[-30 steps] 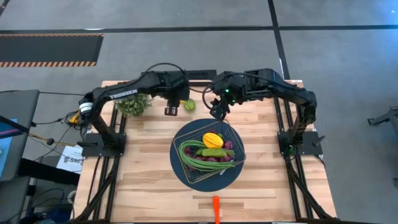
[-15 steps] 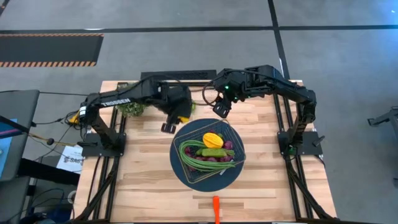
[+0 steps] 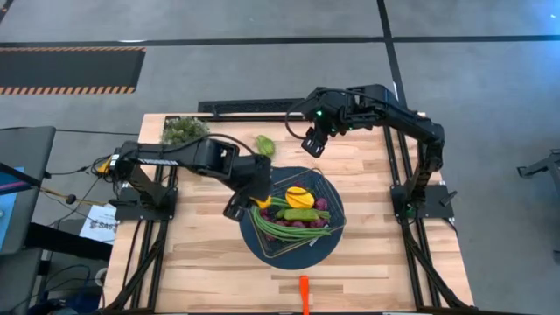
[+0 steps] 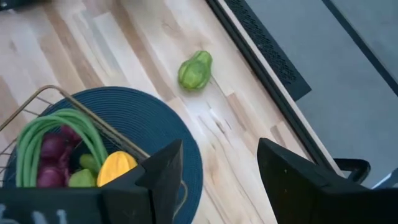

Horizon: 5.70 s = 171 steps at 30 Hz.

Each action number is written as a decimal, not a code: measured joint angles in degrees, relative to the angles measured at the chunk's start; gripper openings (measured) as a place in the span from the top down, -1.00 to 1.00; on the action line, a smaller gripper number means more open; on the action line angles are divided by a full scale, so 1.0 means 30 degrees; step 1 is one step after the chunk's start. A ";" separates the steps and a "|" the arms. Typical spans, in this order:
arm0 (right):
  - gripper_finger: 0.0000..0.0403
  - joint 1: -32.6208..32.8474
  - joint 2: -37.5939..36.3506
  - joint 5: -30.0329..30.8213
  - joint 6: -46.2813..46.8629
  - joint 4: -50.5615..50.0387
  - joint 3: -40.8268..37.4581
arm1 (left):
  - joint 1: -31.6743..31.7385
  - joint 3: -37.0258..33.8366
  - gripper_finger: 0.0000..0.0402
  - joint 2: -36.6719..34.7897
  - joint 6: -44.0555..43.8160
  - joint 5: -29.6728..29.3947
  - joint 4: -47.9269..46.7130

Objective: Build produce basket
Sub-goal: Put the yellow lemon into the gold wire basket, then put the green chayote into the gold wire basket

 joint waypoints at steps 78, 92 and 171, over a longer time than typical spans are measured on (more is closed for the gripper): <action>-0.12 -0.0341 0.0000 -0.0080 -0.0306 0.0217 0.0000 | 0.2945 -0.5910 -0.25 0.1362 0.1898 -0.7688 0.7520; -0.12 -0.0346 -0.0999 -0.0094 -0.0357 0.0070 0.0000 | 0.9928 -0.5785 -0.20 0.1392 0.2983 0.0860 0.6028; -0.12 -0.0215 -0.4022 -0.0131 -0.1056 -0.1015 -0.0007 | 1.2967 -0.5792 -0.20 0.1413 -1.6903 0.1716 0.7349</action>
